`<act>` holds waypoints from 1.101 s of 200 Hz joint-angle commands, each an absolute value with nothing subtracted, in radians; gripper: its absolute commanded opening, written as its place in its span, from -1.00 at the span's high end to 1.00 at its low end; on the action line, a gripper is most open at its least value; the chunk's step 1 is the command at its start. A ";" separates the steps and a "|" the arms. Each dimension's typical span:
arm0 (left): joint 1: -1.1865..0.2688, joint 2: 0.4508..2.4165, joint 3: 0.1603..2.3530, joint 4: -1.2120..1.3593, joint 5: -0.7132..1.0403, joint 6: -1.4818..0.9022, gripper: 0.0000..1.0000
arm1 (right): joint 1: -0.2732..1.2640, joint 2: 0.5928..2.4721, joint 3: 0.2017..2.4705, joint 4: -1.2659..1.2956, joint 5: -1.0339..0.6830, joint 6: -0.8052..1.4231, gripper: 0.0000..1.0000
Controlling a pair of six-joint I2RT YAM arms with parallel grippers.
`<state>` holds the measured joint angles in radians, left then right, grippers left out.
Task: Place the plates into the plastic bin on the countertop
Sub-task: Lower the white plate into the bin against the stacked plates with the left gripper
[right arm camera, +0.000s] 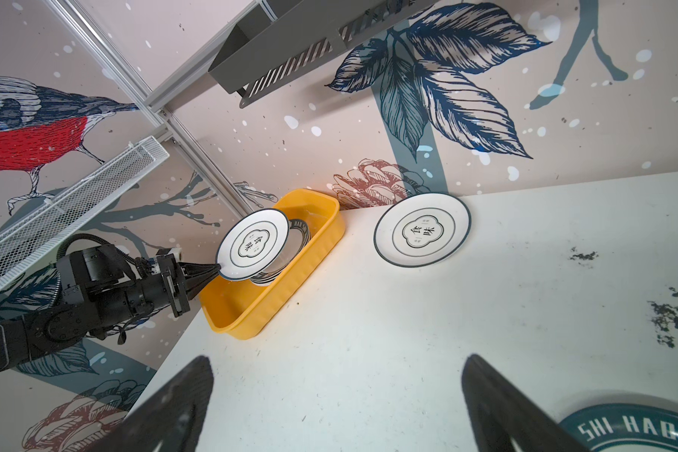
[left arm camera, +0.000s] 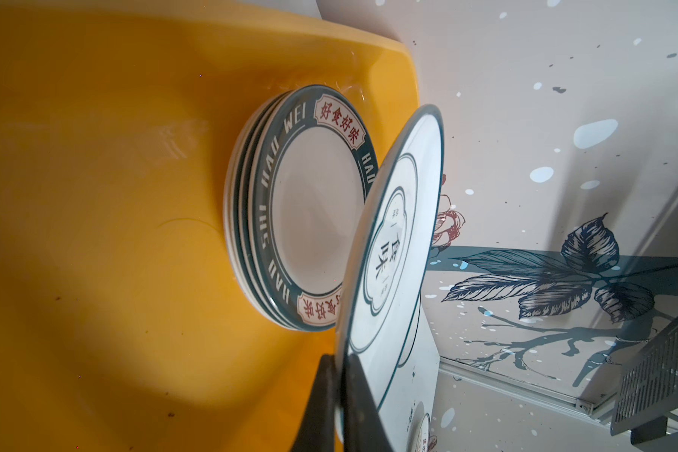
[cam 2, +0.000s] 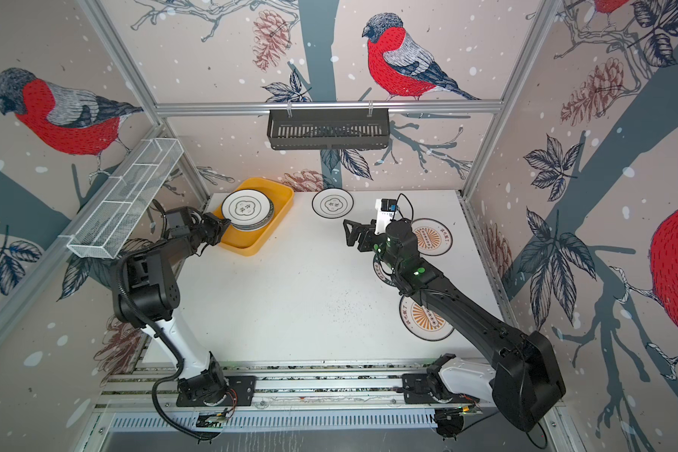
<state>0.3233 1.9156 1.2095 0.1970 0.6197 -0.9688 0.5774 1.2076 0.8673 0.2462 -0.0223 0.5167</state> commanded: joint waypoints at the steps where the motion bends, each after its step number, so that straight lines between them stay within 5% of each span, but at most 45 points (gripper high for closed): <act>1: 0.320 1.934 1.235 0.247 0.603 -0.982 1.00 | 0.579 1.201 0.863 0.278 -0.017 0.503 -0.99; 220: 0.270 2.081 1.361 0.198 0.511 -0.988 0.93 | 0.575 1.172 0.848 0.245 0.028 0.493 -0.99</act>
